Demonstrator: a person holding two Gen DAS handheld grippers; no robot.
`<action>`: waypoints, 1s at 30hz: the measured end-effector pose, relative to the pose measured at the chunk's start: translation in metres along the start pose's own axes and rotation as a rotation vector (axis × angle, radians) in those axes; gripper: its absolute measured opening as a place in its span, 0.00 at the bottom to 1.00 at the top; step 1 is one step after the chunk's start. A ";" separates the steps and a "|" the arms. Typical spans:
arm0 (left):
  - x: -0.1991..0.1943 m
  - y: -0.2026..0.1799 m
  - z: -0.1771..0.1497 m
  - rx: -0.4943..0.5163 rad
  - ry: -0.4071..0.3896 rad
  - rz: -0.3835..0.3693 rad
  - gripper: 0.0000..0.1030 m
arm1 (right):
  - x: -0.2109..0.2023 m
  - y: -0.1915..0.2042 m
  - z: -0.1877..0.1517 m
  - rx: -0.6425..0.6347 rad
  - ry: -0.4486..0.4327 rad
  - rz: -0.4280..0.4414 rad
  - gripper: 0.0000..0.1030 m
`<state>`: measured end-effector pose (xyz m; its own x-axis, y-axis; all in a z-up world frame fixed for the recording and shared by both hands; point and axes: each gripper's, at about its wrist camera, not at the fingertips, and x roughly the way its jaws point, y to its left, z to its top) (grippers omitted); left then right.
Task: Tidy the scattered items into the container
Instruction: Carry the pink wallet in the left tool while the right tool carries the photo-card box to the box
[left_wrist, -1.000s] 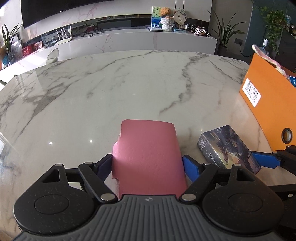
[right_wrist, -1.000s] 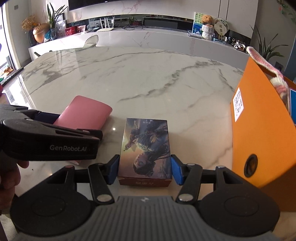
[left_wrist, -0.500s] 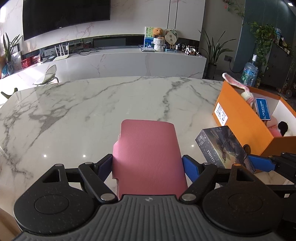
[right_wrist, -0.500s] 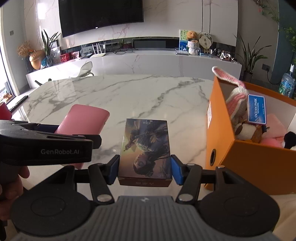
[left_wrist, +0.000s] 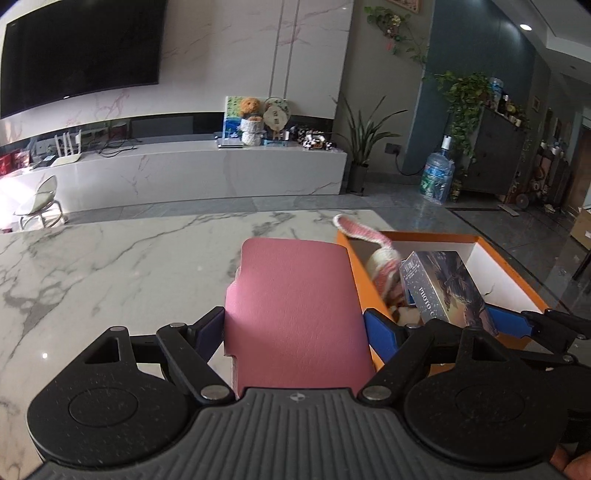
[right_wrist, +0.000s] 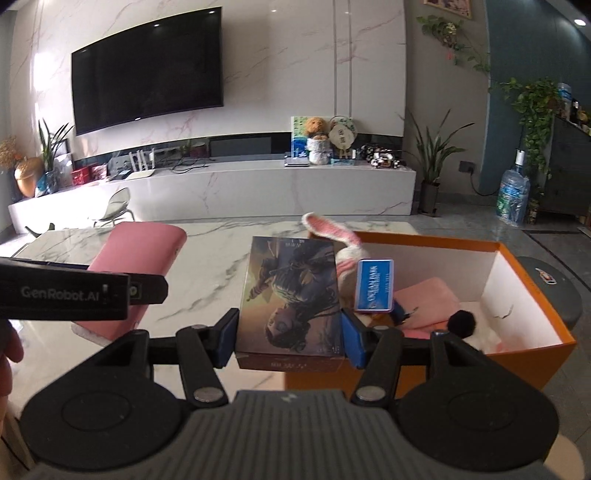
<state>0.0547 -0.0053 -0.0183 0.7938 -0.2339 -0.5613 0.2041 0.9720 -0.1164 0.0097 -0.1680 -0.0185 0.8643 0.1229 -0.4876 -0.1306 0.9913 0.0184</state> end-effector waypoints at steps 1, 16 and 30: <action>0.004 -0.008 0.002 0.012 -0.001 -0.019 0.91 | 0.000 -0.010 0.002 0.014 -0.006 -0.020 0.58; 0.093 -0.087 0.028 0.125 0.085 -0.168 0.91 | 0.037 -0.118 0.021 0.152 0.047 -0.121 0.58; 0.136 -0.102 0.024 0.254 0.192 -0.182 0.91 | 0.102 -0.152 0.035 -0.100 0.278 0.041 0.58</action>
